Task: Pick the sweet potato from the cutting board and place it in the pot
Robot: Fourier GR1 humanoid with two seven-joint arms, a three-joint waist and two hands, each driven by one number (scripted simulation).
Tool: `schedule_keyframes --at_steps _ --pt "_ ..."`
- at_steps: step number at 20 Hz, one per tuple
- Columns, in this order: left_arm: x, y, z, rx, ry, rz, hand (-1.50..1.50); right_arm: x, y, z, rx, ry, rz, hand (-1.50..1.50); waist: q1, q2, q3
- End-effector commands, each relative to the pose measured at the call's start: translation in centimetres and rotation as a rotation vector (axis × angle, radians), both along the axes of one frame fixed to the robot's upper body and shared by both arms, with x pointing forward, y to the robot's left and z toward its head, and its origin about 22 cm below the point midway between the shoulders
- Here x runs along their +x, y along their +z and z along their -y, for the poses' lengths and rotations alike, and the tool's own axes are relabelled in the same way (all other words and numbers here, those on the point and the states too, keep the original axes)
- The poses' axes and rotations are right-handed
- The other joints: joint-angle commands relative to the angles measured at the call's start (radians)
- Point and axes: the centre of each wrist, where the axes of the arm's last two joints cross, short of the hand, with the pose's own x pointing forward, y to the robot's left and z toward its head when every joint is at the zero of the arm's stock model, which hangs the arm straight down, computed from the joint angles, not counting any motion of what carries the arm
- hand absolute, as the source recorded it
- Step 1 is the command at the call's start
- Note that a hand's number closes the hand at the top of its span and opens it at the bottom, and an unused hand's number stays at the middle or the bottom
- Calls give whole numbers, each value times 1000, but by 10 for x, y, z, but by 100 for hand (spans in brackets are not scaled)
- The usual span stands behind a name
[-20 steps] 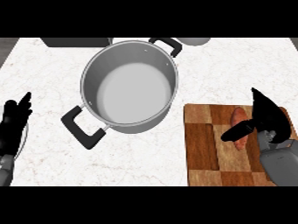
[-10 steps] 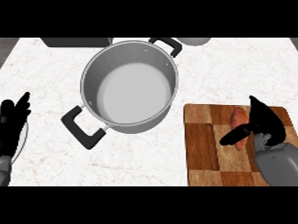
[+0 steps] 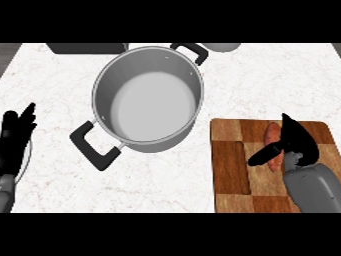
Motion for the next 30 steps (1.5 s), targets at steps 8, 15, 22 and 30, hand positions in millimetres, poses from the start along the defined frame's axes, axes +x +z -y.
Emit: schedule_keyframes --at_steps 8,15,22,30 --pt "2 -9 2 1 6 14 0 -2 -11 -4 9 -108 -76 -150 -3 -1 0" --pt "-8 10 9 0 3 -1 0 10 -22 -5 -114 -14 4 150 4 -1 0" --pt "12 -2 -8 0 4 0 0 25 -6 -17 -228 21 65 150 2 1 0" --pt "-8 -11 -11 0 34 -8 0 -126 -9 -62 -218 261 132 150 -29 -12 -1"
